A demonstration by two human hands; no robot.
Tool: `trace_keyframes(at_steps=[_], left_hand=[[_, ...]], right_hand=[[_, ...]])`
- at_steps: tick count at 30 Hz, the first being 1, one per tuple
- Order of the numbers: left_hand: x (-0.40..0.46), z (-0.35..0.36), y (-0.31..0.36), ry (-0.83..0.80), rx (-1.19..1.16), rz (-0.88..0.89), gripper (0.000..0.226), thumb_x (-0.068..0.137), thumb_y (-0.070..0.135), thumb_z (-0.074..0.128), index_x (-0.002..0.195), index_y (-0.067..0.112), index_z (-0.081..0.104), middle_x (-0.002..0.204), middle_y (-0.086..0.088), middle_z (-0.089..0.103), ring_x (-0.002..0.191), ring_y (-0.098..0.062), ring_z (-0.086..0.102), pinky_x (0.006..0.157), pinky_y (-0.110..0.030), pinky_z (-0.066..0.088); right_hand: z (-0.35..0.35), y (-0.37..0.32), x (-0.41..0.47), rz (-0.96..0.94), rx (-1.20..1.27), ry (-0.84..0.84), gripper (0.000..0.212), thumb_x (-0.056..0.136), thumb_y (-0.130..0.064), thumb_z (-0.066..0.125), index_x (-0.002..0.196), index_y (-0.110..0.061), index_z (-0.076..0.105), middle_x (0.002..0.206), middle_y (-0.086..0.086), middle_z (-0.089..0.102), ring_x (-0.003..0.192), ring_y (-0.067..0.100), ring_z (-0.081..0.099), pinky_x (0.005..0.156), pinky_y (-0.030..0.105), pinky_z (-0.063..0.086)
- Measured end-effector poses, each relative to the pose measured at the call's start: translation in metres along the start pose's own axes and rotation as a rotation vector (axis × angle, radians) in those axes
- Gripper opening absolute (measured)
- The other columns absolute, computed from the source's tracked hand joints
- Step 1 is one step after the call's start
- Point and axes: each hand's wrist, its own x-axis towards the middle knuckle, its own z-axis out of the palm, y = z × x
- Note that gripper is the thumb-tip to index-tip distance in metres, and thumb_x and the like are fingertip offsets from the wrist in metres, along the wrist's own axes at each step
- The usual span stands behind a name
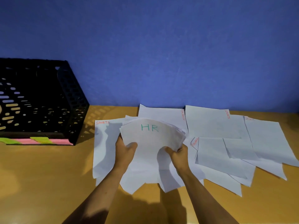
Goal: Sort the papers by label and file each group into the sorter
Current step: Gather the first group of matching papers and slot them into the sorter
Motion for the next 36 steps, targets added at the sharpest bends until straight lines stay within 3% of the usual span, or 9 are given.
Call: trace_keyframes(at_steps=[5,15,19,21,24,26,30,34,36], left_hand=[[-0.004,0.004,0.001,-0.004,0.018,-0.039,0.065,0.061,0.042,0.072,0.122,0.053,0.051,0.111,0.022,0.066,0.108,-0.011,0.063,0.092,-0.041,0.056],[-0.009,0.003,0.031,0.218,0.013,0.064,0.057,0.088,0.043,0.065,0.135,0.018,0.047,0.129,-0.008,0.060,0.119,-0.025,0.058,0.098,-0.049,0.050],[-0.017,-0.003,0.027,0.307,0.067,0.089,0.041,0.093,0.035,0.059,0.131,0.026,0.047,0.123,0.006,0.058,0.110,-0.007,0.055,0.090,-0.019,0.049],[-0.023,-0.004,0.016,0.294,0.070,0.035,0.044,0.095,0.027,0.059,0.136,0.019,0.045,0.119,0.009,0.052,0.107,-0.002,0.050,0.083,-0.006,0.041],[-0.033,-0.008,-0.006,0.211,-0.024,-0.077,0.039,0.096,0.013,0.057,0.132,0.009,0.044,0.117,-0.005,0.055,0.114,-0.027,0.054,0.091,-0.031,0.047],[-0.037,-0.012,-0.014,0.206,-0.022,-0.110,0.038,0.096,0.011,0.056,0.132,0.007,0.044,0.116,-0.008,0.058,0.118,-0.035,0.055,0.095,-0.042,0.047],[-0.038,-0.022,-0.014,0.229,-0.038,-0.110,0.038,0.096,0.018,0.056,0.132,0.015,0.044,0.122,-0.008,0.058,0.115,-0.029,0.057,0.089,-0.034,0.051],[-0.036,-0.038,0.000,0.276,-0.024,-0.010,0.042,0.090,0.028,0.060,0.125,0.009,0.045,0.111,-0.011,0.060,0.103,-0.030,0.061,0.075,-0.035,0.057],[-0.035,-0.049,0.009,0.313,-0.012,0.033,0.046,0.088,0.027,0.063,0.125,0.007,0.044,0.105,-0.005,0.060,0.097,-0.026,0.062,0.067,-0.023,0.057]], right_hand=[[-0.001,0.004,0.002,-0.009,0.009,-0.050,0.032,0.080,-0.003,0.077,0.093,-0.028,0.062,0.086,-0.006,0.068,0.081,0.015,0.068,0.065,0.020,0.059],[0.025,-0.036,0.005,-0.184,-0.044,-0.076,0.012,0.088,-0.027,0.070,0.092,-0.033,0.060,0.089,-0.017,0.067,0.077,0.012,0.066,0.067,0.014,0.056],[0.048,-0.041,-0.009,-0.265,0.201,-0.261,0.017,0.089,-0.032,0.068,0.105,-0.034,0.065,0.097,-0.018,0.074,0.088,0.003,0.071,0.062,0.019,0.059],[0.058,-0.026,-0.011,-0.188,0.193,-0.303,0.024,0.091,-0.033,0.068,0.115,-0.032,0.065,0.108,-0.007,0.074,0.098,0.015,0.071,0.073,0.036,0.062],[0.061,0.004,-0.013,-0.115,0.041,-0.266,0.018,0.092,-0.029,0.067,0.110,-0.025,0.066,0.107,0.006,0.073,0.102,0.026,0.069,0.086,0.053,0.058],[0.059,0.010,-0.014,-0.097,0.021,-0.257,0.007,0.093,-0.029,0.065,0.100,-0.030,0.067,0.100,0.002,0.074,0.098,0.023,0.070,0.083,0.045,0.060],[0.061,-0.002,-0.011,-0.127,-0.022,-0.244,0.017,0.093,-0.025,0.064,0.089,-0.041,0.063,0.092,-0.023,0.067,0.087,0.007,0.066,0.065,0.007,0.053],[0.069,-0.017,-0.013,-0.149,0.001,-0.250,0.015,0.092,-0.025,0.066,0.095,-0.040,0.062,0.096,-0.023,0.067,0.086,-0.002,0.066,0.063,0.006,0.052],[0.077,-0.019,-0.015,-0.132,0.013,-0.271,0.012,0.090,-0.028,0.068,0.099,-0.034,0.062,0.096,-0.016,0.069,0.086,0.005,0.067,0.062,0.010,0.054]])
